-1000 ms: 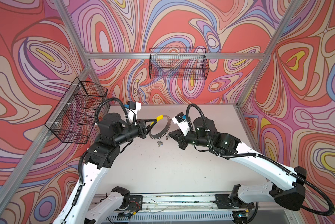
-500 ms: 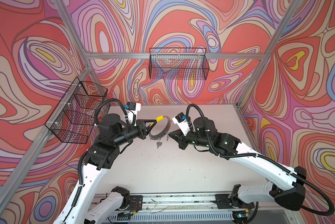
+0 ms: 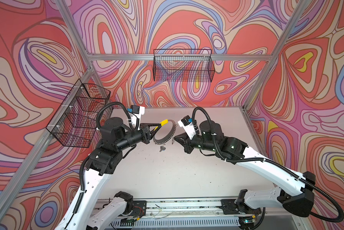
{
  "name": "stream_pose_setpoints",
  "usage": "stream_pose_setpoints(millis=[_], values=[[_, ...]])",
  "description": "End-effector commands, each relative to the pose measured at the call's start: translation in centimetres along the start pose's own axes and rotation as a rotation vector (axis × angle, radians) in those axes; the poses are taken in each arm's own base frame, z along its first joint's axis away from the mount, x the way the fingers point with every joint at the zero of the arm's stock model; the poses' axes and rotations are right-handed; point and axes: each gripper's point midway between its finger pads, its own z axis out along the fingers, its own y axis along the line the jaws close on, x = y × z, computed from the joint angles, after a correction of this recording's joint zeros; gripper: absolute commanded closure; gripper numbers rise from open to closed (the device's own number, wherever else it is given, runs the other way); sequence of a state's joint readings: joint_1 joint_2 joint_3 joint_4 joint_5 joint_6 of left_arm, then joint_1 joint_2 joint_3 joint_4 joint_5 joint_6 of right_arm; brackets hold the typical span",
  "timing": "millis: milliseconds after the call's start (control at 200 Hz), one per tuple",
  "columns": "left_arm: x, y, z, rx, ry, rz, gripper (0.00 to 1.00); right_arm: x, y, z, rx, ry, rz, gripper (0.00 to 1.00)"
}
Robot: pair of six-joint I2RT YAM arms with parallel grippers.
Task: Put the keys on the keyring
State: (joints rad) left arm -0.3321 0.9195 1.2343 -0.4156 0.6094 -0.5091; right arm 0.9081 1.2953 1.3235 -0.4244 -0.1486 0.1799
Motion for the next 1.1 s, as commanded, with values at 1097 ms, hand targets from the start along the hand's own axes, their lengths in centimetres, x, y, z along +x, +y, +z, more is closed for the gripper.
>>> stream_pose_setpoints(millis=[1097], values=[[-3.1,-1.6,0.0,0.102,-0.143,-0.132,1.0,-2.3,-0.2,-3.9,-0.066,-0.155,0.012,0.64]])
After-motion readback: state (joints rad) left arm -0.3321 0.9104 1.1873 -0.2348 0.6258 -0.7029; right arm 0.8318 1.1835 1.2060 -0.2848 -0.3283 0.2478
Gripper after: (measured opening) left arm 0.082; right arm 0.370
